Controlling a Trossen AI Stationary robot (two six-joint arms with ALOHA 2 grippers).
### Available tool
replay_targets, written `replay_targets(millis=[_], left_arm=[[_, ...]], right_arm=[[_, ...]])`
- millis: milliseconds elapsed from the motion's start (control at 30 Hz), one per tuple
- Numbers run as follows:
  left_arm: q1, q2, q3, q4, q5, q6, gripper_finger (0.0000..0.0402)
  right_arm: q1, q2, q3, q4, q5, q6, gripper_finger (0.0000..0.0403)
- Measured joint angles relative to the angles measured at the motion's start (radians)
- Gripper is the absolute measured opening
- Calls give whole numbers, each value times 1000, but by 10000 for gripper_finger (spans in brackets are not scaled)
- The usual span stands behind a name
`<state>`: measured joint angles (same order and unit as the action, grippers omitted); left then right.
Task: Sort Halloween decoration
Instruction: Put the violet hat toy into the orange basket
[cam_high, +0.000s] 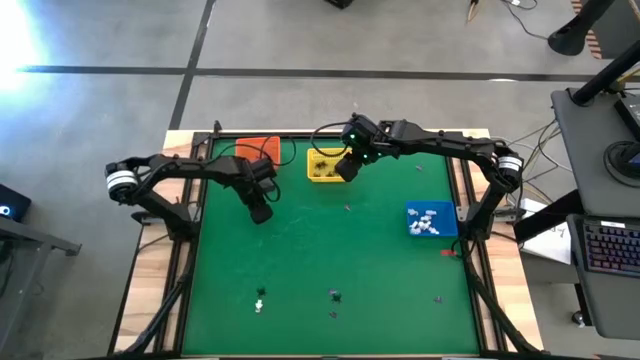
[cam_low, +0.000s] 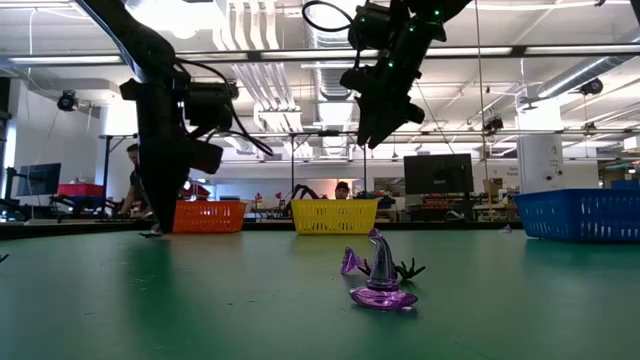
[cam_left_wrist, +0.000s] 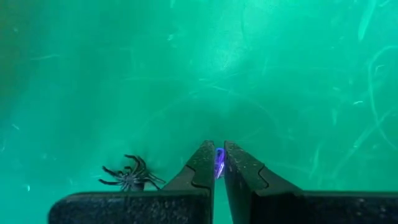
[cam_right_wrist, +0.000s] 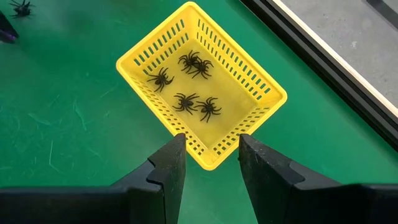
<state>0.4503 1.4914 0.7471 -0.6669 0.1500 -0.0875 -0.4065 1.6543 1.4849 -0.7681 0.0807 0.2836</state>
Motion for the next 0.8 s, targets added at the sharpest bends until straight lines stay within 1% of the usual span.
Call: replay_targets(millis=[133,300,433,500,600,800], left_arm=[[3,-5,0,12,-4,0,0],[21,-42,6,57,-8,-5,1],[54,-71,57,62,-12,-1,1],[73,-79,90,64,-41,19,1],[117,-83,137,61,-91,73,1],[259,-84,192,57,-100,145,1]], right_arm=[[0,0,0,1,0,0,139],[0,0,0,1,0,0,139],[0,0,0,1,-1,10,139],[1,0,0,0,-2,16,139],[1,0,0,0,-2,35,139],[1,0,0,-1,-3,57,139]])
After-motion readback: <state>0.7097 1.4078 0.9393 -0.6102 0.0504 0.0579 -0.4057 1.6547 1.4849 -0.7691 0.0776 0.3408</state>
